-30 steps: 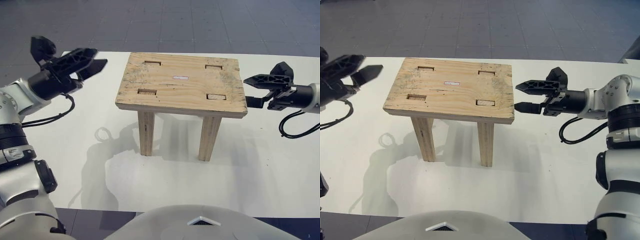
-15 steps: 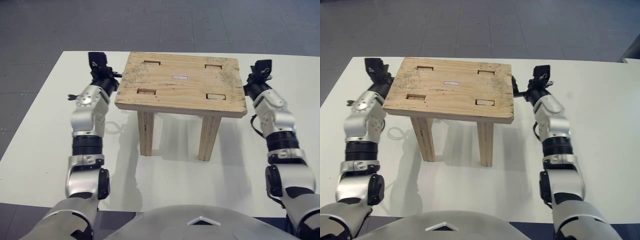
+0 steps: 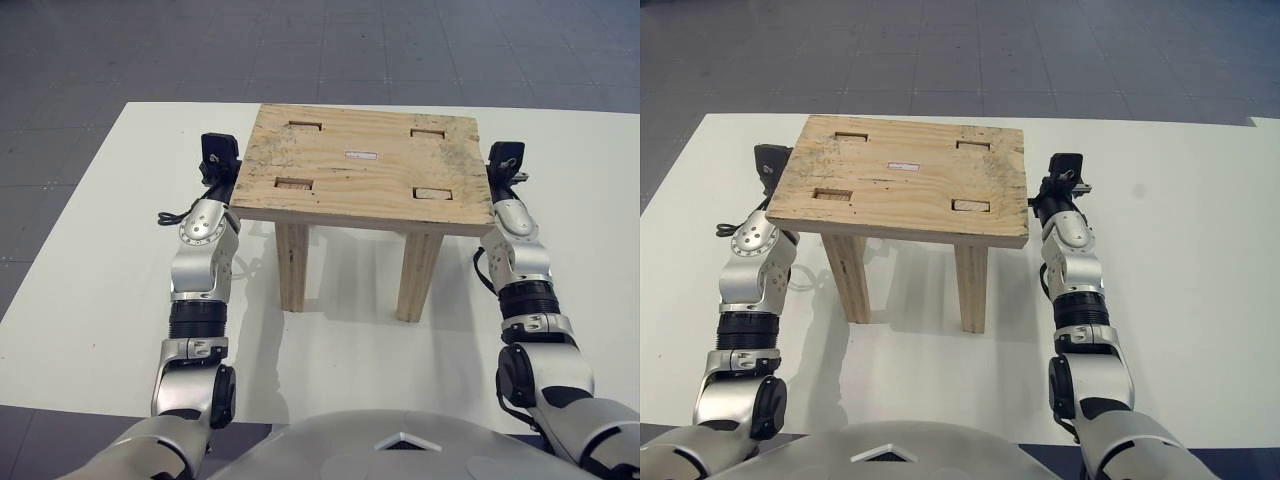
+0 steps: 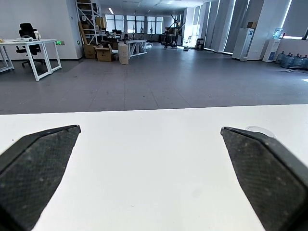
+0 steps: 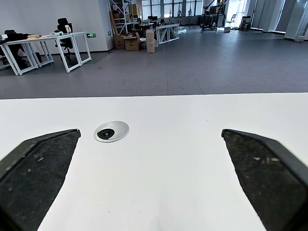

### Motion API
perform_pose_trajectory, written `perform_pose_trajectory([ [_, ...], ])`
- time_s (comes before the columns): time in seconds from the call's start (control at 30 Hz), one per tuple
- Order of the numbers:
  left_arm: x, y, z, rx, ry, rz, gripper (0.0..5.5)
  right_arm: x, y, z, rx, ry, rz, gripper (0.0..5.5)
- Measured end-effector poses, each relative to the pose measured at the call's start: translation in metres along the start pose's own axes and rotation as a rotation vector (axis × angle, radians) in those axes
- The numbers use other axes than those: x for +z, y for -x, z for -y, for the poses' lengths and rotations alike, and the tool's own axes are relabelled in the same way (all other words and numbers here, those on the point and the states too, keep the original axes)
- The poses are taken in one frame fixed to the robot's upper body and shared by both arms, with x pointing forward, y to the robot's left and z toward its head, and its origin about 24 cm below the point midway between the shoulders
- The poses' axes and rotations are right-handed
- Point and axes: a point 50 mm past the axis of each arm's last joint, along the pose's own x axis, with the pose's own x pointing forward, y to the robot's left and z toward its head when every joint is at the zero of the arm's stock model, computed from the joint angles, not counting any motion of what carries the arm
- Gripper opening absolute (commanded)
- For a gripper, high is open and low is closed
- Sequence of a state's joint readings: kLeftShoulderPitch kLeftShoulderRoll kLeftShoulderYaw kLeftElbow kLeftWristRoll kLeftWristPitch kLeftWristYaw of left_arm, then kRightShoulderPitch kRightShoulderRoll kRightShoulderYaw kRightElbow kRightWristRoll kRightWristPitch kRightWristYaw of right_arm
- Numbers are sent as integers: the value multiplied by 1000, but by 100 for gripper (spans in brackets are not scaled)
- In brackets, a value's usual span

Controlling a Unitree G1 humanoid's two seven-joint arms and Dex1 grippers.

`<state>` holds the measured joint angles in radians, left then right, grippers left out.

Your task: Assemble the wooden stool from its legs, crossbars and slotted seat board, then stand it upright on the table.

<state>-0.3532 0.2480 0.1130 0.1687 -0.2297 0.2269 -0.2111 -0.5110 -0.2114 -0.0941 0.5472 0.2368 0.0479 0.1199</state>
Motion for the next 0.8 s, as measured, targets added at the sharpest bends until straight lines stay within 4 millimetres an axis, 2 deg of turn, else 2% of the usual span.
perform_pose_trajectory([
  [0.3,7,3,2,5,79,38,550,0,-4,0,-2,23,-13,547],
  [0.6,1,-2,4,16,82,2,550,1,-5,5,-10,29,-16,547],
  [0.8,8,-10,2,32,55,28,550,16,-15,1,7,39,9,547],
])
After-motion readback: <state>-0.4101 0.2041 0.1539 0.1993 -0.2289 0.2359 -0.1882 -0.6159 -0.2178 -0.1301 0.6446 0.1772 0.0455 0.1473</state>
